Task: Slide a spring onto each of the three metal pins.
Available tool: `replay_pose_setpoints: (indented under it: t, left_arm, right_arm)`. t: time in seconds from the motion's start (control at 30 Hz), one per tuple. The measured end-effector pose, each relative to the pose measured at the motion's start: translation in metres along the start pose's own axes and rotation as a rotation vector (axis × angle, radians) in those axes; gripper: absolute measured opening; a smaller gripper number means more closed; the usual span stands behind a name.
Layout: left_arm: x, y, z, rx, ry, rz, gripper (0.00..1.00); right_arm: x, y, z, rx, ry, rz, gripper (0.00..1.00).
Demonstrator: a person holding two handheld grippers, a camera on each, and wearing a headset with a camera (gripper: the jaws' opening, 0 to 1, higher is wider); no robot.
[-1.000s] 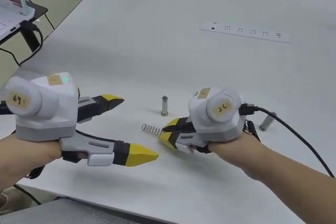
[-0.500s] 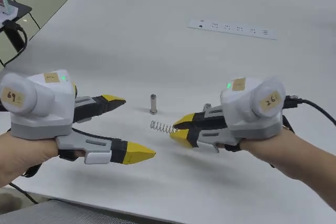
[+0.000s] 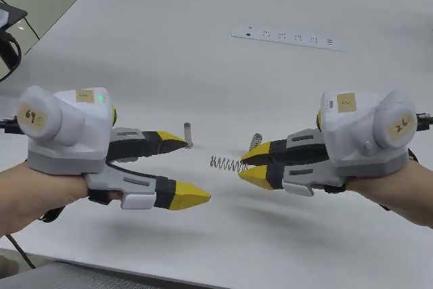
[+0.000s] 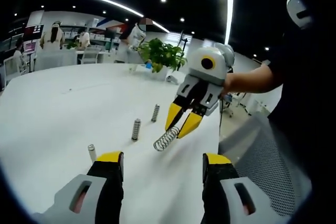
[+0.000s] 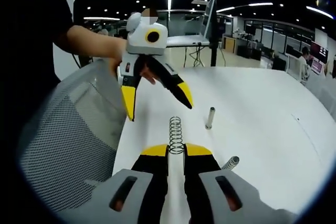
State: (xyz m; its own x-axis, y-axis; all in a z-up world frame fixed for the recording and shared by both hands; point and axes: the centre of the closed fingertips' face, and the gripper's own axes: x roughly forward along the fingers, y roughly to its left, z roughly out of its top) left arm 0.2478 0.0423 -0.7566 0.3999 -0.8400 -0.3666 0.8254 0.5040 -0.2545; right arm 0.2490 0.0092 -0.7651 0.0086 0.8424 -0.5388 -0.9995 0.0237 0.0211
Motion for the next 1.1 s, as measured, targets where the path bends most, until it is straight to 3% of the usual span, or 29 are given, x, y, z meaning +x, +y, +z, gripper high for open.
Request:
replay_pose_setpoints:
  t: [0.2, 0.8, 1.1]
  left_arm:
    - [0.013, -0.007, 0.003, 0.033, 0.006, -0.035, 0.53]
    - [0.027, -0.023, 0.012, 0.066, -0.005, -0.118, 0.05]
    - [0.03, -0.023, 0.014, 0.099, -0.005, -0.119, 0.04]
  right_arm:
    - [-0.004, 0.004, 0.0, -0.019, 0.003, 0.012, 0.08]
    - [-0.019, 0.011, 0.005, -0.043, -0.009, 0.042, 0.08]
    - [-0.021, 0.01, 0.003, -0.036, -0.008, 0.041, 0.08]
